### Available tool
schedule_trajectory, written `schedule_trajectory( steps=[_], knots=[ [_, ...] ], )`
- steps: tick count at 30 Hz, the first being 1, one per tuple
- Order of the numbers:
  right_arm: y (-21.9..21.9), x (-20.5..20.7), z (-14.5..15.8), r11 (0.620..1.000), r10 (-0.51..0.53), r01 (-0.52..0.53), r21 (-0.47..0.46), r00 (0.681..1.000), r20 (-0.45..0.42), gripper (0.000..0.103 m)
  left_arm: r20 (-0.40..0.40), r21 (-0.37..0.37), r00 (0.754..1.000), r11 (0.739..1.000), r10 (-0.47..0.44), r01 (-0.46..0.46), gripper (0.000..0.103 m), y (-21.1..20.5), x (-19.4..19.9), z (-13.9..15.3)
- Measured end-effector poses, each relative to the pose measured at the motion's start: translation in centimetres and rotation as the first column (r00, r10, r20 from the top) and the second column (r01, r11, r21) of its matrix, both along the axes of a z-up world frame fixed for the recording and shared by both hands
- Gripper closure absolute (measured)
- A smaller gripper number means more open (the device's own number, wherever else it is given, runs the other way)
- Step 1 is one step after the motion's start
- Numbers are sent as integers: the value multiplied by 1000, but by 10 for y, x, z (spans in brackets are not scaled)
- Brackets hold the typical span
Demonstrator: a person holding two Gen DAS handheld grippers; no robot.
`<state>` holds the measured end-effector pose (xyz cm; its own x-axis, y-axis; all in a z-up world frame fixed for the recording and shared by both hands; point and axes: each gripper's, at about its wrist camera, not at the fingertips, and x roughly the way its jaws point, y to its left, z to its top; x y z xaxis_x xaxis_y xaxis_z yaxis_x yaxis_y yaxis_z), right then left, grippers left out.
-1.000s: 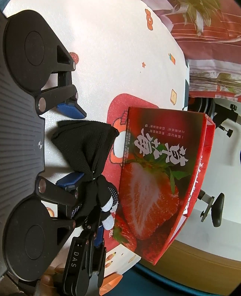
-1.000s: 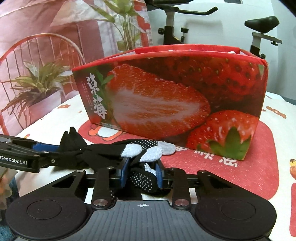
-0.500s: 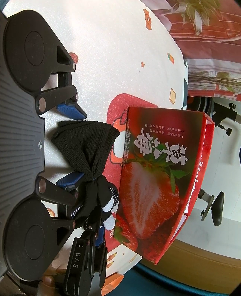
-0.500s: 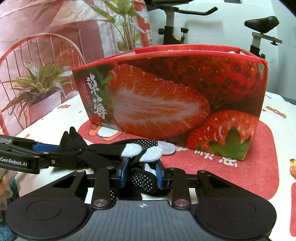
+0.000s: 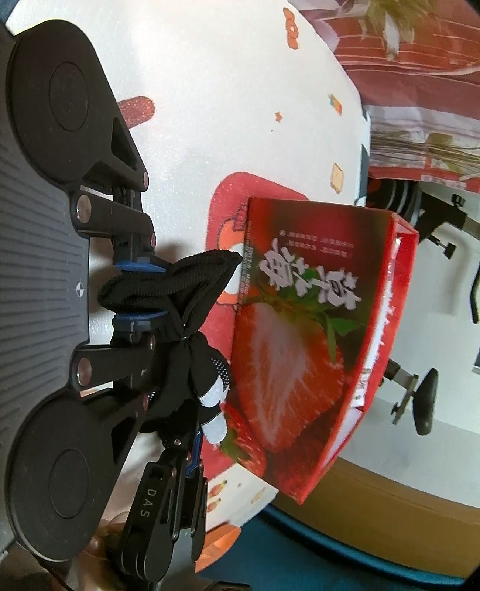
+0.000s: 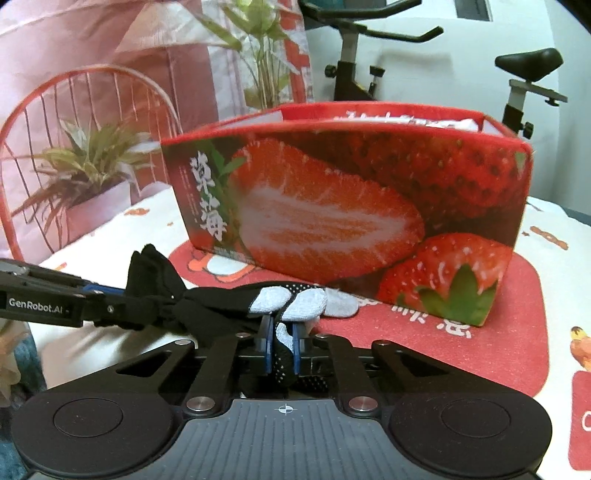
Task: Organize soft objects
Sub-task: 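Close both tools on the glove and lift it, then carry the glove into the red box and open both tools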
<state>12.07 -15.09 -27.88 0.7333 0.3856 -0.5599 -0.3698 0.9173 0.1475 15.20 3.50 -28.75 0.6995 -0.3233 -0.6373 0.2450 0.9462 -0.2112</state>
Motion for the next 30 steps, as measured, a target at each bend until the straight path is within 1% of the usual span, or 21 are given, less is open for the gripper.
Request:
schedule_trajectory(
  steps=[3, 5, 8, 12, 15, 17, 21, 25, 27, 30],
  knots=[
    [-6, -9, 9, 999, -10, 9, 32, 1000, 21, 94, 39, -3, 999, 1000, -6, 6, 81, -1, -5, 9],
    [-10, -14, 19, 999, -18, 16, 45, 998, 54, 94, 71, -2, 997, 1000, -16, 16, 81, -3, -8, 18],
    [-17, -21, 40, 996, -34, 25, 80, 993, 110, 94, 133, -5, 990, 999, -41, 42, 81, -7, -12, 38],
    [-28, -24, 75, 993, -48, 25, 117, 980, 194, 94, 231, -11, 971, 998, -62, 67, 81, -10, -15, 73],
    [-31, -18, 101, 992, -53, 22, 125, 967, 249, 94, 287, -11, 955, 997, -73, 79, 81, -14, -11, 98],
    [-33, -9, 118, 992, -58, 26, 121, 961, 270, 94, 312, -6, 947, 996, -82, 88, 81, -18, -3, 113],
    [-35, 17, 147, 993, -80, 50, 107, 954, 290, 94, 321, -42, 944, 994, -78, 97, 81, -21, 24, 137],
    [-34, 50, 166, 991, -120, 96, 98, 953, 277, 94, 338, -19, 937, 994, -92, 105, 81, -28, 49, 151],
    [-34, 66, 168, 990, -133, 117, 76, 953, 273, 94, 322, -22, 942, 994, -95, 108, 81, -31, 68, 153],
    [-34, 90, 163, 989, -149, 146, 34, 954, 259, 94, 277, -23, 955, 994, -101, 111, 81, -37, 96, 148]
  ],
)
